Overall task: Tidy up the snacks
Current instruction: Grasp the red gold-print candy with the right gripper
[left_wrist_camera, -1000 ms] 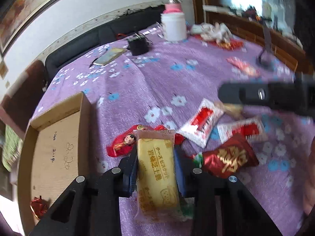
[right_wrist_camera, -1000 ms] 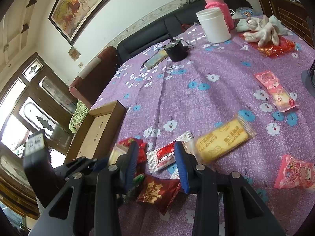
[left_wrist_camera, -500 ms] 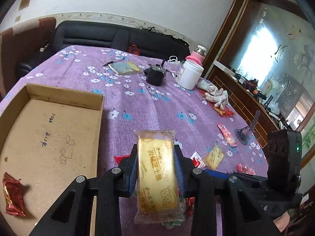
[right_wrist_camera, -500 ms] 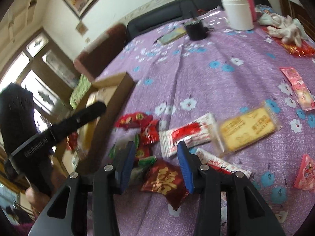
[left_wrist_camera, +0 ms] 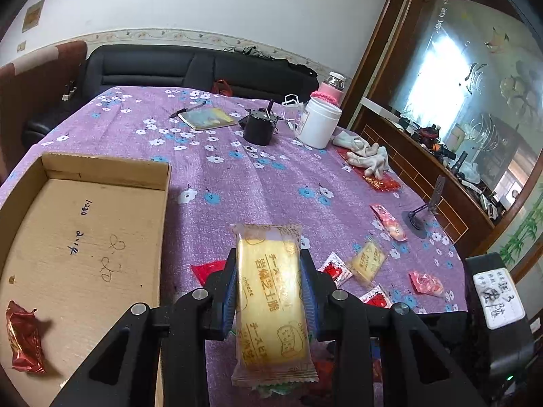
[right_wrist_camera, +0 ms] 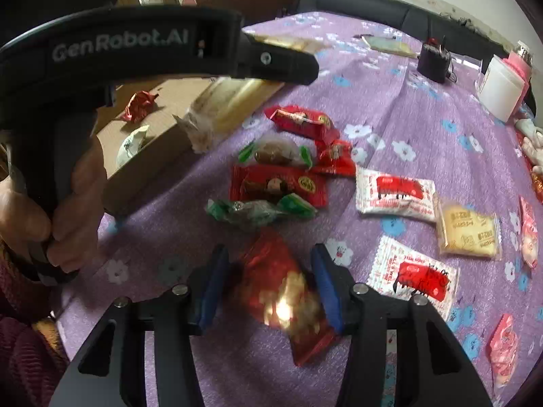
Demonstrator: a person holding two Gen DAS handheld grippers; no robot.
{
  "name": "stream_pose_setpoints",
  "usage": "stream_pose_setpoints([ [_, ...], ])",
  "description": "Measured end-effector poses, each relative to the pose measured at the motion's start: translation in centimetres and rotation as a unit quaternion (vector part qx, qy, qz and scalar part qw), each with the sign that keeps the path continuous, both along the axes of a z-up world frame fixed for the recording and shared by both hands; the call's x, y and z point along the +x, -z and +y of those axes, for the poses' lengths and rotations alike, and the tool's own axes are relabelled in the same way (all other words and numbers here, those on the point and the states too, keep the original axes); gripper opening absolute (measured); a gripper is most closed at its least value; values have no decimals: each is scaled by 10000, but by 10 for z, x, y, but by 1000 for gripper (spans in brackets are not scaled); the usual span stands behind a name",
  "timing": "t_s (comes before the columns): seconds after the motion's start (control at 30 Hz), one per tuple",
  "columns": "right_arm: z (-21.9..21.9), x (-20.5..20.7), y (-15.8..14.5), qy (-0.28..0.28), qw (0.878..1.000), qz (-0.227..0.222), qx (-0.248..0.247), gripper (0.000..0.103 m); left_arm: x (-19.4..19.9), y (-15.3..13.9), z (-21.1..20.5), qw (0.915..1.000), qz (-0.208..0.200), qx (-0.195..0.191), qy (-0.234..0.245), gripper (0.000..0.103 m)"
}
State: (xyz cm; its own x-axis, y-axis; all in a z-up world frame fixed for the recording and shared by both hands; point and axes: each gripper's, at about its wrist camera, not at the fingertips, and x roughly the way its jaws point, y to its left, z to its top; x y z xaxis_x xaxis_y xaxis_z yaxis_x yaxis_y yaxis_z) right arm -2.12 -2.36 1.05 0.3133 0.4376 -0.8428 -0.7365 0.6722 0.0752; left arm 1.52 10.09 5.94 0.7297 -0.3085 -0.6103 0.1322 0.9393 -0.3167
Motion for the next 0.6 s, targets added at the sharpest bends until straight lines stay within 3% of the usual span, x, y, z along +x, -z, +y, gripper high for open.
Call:
stream_pose_setpoints([
  [0.2,-13,8,-8,426,9986,-300,136,34,0,0,1,10000,-6,13,-8,34],
  [0.37,-45,33,-23,1413,9863,-308,787,33,-2,1,-5,9998,-36,170,12,34],
  [0.6,-55,50,-14,1933,9758,-142,1012,33,-4,6,-22,9987,-12,494,140,34],
])
